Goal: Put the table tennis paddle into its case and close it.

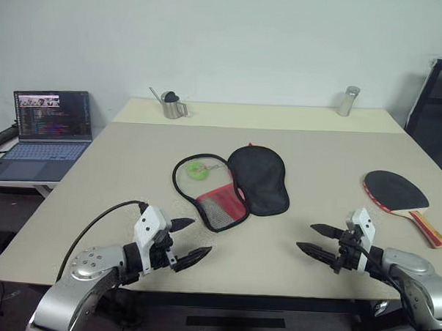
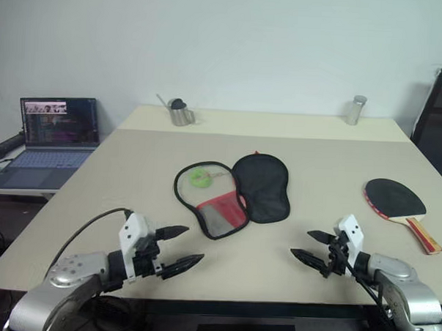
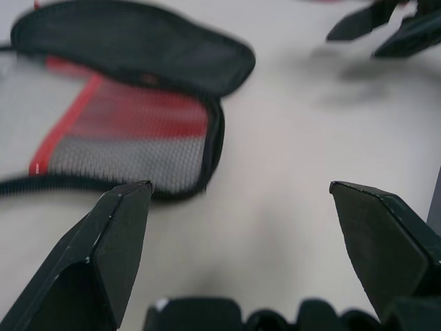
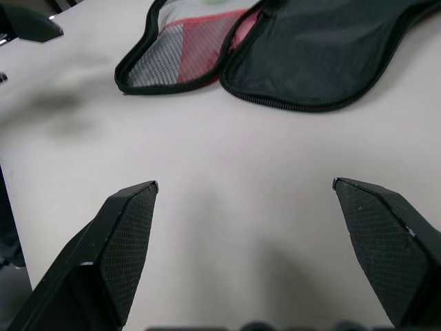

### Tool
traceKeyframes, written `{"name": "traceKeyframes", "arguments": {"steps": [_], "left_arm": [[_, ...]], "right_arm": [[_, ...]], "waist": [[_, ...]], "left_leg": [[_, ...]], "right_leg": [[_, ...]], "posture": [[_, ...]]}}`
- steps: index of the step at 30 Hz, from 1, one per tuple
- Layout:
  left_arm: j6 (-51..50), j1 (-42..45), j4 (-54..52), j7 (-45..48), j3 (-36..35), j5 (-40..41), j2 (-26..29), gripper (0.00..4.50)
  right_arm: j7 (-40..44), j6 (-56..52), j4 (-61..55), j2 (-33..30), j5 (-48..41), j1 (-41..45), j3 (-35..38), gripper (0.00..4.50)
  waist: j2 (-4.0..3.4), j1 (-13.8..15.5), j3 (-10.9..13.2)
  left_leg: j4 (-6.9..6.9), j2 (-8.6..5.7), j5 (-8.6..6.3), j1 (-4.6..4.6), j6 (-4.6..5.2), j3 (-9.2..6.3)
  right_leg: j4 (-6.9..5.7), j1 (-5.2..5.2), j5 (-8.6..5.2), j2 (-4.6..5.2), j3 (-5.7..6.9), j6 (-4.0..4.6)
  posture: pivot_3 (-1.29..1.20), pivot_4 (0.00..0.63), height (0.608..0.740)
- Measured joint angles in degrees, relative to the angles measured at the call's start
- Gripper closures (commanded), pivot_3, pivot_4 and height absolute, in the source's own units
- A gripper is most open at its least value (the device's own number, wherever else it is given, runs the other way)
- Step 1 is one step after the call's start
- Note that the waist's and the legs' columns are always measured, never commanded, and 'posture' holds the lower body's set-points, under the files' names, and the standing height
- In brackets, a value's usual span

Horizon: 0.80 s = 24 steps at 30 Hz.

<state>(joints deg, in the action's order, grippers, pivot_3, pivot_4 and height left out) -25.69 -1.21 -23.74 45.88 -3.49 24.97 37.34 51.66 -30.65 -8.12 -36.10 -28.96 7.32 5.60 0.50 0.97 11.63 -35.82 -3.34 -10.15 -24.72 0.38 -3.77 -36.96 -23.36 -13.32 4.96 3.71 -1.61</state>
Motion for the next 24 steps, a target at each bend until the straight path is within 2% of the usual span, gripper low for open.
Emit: {"name": "traceKeyframes", "arguments": {"steps": [5, 10, 16, 24], "left_arm": [[1.5, 2.0, 2.0, -0.4, 0.9, -1.3, -1.3, 0.00], [2.2, 3.9, 3.9, -1.2, 0.9, -1.0, -3.6, 0.00], [2.7, 4.9, 6.1, -0.2, 0.0, -0.5, -3.6, 0.00], [5.0, 3.0, 6.5, 0.0, -3.1, 0.6, -3.9, 0.00]], "right_arm": [[-0.5, -0.1, -0.4, 0.1, 0.7, 2.9, -0.7, 0.03], [-0.3, -2.8, -3.1, -1.1, -0.5, 2.7, -0.6, 0.03], [0.8, -4.8, -7.0, -1.9, -2.7, 2.1, -0.1, 0.03], [0.8, -3.6, -6.0, 1.3, -2.5, 5.7, -3.6, 0.03]], "waist": [[0.00, 0.1, 0.0], [0.01, 0.3, 0.0], [0.01, 0.3, 0.0], [0.03, 0.3, 0.0]], "left_leg": [[-0.01, 0.02, -0.01, 0.00, -0.02, -0.01], [0.01, 0.01, -0.01, -0.06, 0.00, 0.01], [-0.01, 0.03, -0.01, -0.05, 0.00, 0.01], [-0.02, 0.03, -0.01, -0.05, 0.00, 0.01]], "right_leg": [[-0.01, 0.03, 0.02, 0.01, 0.04, 0.01], [0.05, -0.03, 0.07, 0.02, 0.04, -0.10], [0.02, -0.01, 0.03, 0.02, 0.06, -0.03], [0.03, -0.01, 0.03, 0.02, 0.05, -0.02]], "posture": [[0.00, 0.150, 0.740], [0.00, 0.150, 0.740], [0.00, 0.150, 0.740], [0.00, 0.150, 0.740]]}}
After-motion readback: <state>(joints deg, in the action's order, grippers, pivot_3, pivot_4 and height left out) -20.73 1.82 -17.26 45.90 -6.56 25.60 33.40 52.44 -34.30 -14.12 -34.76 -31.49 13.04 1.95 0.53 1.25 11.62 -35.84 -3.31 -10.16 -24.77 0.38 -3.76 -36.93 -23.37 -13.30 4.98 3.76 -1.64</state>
